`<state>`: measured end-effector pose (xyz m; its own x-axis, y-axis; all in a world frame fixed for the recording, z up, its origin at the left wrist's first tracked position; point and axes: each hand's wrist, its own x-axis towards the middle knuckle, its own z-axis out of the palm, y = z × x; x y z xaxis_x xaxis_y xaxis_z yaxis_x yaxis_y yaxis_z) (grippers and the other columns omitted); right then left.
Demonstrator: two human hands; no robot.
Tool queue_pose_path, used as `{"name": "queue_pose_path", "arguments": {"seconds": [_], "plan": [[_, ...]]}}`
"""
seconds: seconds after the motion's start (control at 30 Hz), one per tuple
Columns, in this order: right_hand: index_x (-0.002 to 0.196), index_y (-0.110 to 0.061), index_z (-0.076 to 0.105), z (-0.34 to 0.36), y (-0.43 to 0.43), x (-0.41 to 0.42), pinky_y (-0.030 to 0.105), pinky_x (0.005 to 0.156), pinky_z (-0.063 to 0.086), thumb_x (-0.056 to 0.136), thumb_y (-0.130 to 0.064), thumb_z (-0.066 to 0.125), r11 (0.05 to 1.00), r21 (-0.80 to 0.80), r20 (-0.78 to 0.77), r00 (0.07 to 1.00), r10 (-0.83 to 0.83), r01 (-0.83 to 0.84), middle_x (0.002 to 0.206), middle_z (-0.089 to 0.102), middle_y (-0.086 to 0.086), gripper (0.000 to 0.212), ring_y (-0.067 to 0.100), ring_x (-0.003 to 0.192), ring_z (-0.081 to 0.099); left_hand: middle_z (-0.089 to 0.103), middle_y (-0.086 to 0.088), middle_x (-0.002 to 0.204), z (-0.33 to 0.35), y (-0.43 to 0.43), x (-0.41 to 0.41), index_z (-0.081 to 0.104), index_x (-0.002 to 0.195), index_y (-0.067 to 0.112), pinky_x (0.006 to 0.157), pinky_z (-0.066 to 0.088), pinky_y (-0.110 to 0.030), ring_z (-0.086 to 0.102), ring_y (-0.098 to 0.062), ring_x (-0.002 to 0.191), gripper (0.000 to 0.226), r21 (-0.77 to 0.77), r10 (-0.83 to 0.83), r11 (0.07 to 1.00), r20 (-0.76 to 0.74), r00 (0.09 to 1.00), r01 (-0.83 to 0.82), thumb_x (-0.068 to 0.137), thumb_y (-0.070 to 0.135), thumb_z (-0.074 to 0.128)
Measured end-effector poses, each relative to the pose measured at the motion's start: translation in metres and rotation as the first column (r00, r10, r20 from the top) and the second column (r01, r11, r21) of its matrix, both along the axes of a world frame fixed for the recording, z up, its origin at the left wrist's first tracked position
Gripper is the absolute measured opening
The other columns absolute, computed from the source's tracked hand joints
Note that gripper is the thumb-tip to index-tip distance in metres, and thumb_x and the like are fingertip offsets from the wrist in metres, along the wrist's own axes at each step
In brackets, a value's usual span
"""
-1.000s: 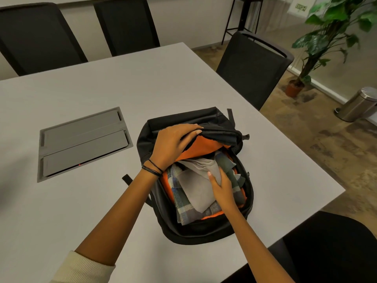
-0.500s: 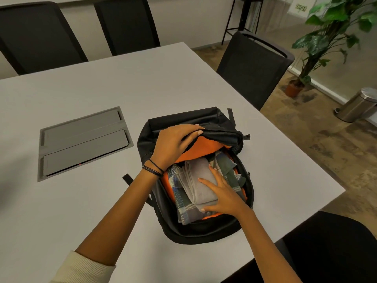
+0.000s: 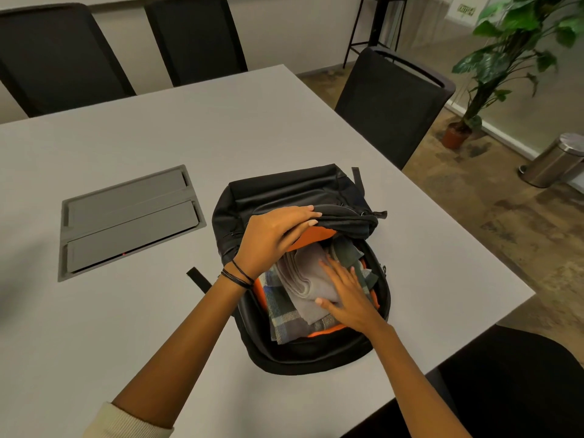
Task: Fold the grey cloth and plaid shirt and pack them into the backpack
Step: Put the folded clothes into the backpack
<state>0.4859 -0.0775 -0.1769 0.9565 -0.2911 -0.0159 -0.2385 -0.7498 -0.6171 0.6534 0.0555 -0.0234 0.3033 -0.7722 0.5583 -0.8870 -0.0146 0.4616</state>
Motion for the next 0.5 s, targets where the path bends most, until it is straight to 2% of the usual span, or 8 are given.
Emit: {"name": "queue_pose_path", "arguments": {"seconds": [0.1,0.17,0.23,0.3,0.4,0.5], "plan": [[0.146,-0.035,0.011,-0.007,-0.007,-0.009,0.045,0.118,-0.002,0.088,-0.069,0.007,0.989,-0.030,0.052,0.988,-0.145,0.147,0.156,0.013,0.000,0.068,0.012,0.144,-0.001,0.066,-0.001,0.118,-0.001,0.000,-0.001,0.066,0.115,0.017,0.095,0.047,-0.023,0.059,-0.010,0.111,0.038,0.009,-0.015,1.000,-0.004,1.000,0.015,0.095,0.038,0.041],[0.145,-0.031,0.018,-0.013,-0.009,-0.008,0.040,0.117,-0.006,0.085,-0.070,-0.006,0.969,-0.045,0.027,0.969,-0.244,0.245,0.157,0.012,0.003,0.075,0.012,0.143,-0.004,0.066,-0.001,0.119,-0.003,0.001,-0.001,0.065,0.115,0.016,0.096,0.046,-0.023,0.058,-0.009,0.112,0.037,0.008,-0.022,1.000,-0.007,1.000,0.023,0.095,0.037,0.043],[0.145,-0.028,0.018,-0.017,-0.010,-0.006,0.037,0.117,-0.008,0.080,-0.072,-0.013,0.963,-0.061,-0.018,0.964,-0.265,0.264,0.157,0.009,0.003,0.084,0.014,0.144,-0.005,0.066,-0.001,0.119,-0.005,0.003,-0.002,0.065,0.115,0.017,0.097,0.045,-0.023,0.057,-0.009,0.113,0.036,0.019,-0.036,0.999,0.001,0.999,0.036,0.094,0.037,0.044],[0.144,-0.029,0.011,-0.021,-0.010,-0.005,0.038,0.117,-0.008,0.077,-0.073,-0.016,0.964,-0.074,-0.068,0.963,-0.261,0.256,0.157,0.007,0.002,0.085,0.015,0.144,-0.006,0.066,-0.001,0.118,-0.008,0.006,-0.002,0.065,0.115,0.018,0.097,0.045,-0.023,0.057,-0.009,0.113,0.035,0.032,-0.046,0.998,0.011,0.999,0.045,0.094,0.036,0.045],[0.141,-0.035,0.000,-0.023,-0.012,-0.005,0.038,0.116,-0.010,0.077,-0.074,-0.012,0.967,-0.023,-0.134,0.958,-0.255,0.254,0.157,0.002,-0.002,0.076,0.013,0.144,-0.009,0.066,0.001,0.117,-0.011,0.010,-0.001,0.065,0.115,0.019,0.095,0.047,-0.023,0.058,-0.009,0.112,0.032,0.045,-0.052,0.998,0.002,0.999,0.052,0.093,0.032,0.048],[0.144,-0.032,0.002,-0.017,-0.017,-0.002,0.042,0.118,-0.007,0.097,-0.052,0.013,0.955,0.125,-0.230,0.944,-0.237,0.270,0.157,0.000,-0.004,0.053,0.012,0.144,-0.008,0.066,0.001,0.118,-0.012,0.010,-0.001,0.065,0.115,0.018,0.097,0.045,-0.021,0.057,-0.008,0.113,0.031,0.054,-0.071,0.996,0.005,0.997,0.071,0.093,0.031,0.049]]}}
